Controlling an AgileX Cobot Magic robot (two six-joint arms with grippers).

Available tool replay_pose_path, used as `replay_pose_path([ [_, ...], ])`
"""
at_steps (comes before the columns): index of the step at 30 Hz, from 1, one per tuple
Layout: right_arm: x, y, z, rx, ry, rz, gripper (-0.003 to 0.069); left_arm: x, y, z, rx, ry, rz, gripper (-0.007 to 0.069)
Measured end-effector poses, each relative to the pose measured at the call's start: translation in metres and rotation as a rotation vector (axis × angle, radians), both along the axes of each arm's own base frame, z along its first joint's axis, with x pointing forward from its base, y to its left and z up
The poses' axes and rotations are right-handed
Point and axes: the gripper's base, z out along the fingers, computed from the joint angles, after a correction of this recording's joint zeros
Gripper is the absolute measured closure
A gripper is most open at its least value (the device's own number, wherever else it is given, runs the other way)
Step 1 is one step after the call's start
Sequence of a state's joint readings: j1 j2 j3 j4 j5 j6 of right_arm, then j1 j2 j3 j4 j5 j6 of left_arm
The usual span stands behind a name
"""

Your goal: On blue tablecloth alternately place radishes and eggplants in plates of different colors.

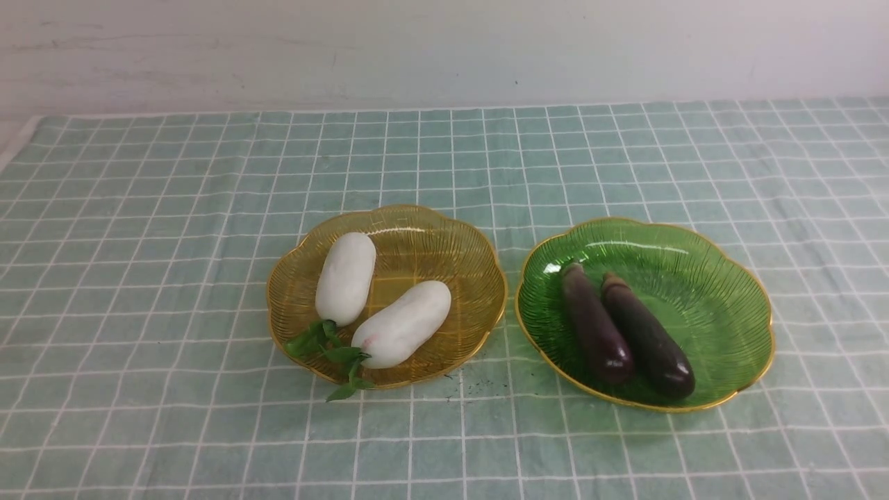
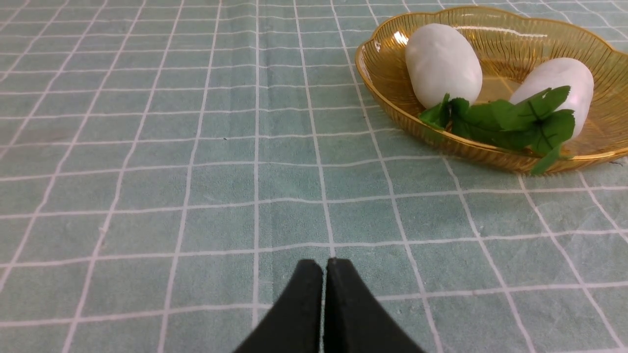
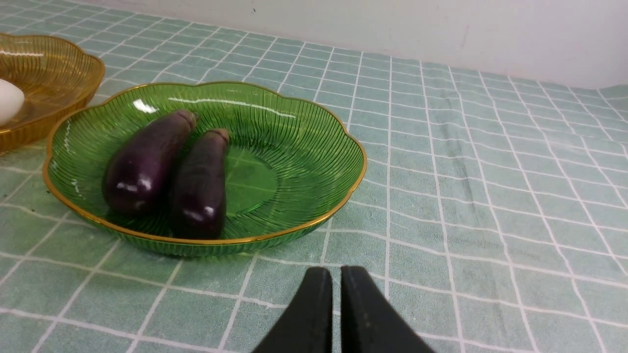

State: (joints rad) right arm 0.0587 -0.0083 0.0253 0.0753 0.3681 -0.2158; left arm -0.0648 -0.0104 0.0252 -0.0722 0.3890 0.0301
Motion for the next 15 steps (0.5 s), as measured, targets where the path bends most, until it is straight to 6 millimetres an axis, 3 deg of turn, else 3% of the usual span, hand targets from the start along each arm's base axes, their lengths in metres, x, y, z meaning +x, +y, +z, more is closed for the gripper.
replay_pose_path([
  [15,0.0,0.0,0.0,0.008,0.001,-0.002,0.0636,0.0,0.0,0.0001,0.0,-0.001,0.0,0.0632],
])
